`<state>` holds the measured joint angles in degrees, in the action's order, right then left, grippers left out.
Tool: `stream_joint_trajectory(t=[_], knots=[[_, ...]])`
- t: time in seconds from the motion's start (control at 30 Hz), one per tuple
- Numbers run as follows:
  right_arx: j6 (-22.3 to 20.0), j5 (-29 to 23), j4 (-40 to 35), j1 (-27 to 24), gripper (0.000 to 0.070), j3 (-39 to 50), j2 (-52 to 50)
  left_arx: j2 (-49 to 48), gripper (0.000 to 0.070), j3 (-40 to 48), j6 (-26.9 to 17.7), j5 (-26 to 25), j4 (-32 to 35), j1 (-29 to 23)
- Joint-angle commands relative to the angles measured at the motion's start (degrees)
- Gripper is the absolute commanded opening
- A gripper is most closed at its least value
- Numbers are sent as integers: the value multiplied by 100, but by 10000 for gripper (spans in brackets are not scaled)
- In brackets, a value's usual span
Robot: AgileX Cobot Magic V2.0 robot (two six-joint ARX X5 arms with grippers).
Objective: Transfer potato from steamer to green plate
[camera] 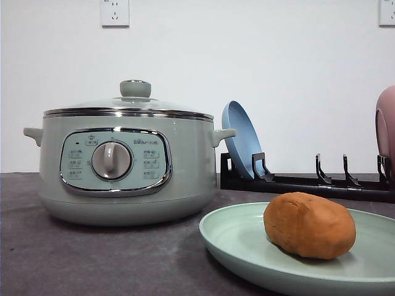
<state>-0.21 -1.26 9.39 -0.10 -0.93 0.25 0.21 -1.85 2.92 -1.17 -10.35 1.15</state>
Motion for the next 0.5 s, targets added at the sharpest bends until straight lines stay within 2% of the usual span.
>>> stream_joint_trajectory(t=[0.0, 0.47], knots=[[-6, -9, -62, -13, 11, 26, -4, -2, 25, 116, 37, 35, -39, -7], [-4, -9, -61, -13, 11, 26, -4, -2, 26, 116, 35, 37, -39, -7]])
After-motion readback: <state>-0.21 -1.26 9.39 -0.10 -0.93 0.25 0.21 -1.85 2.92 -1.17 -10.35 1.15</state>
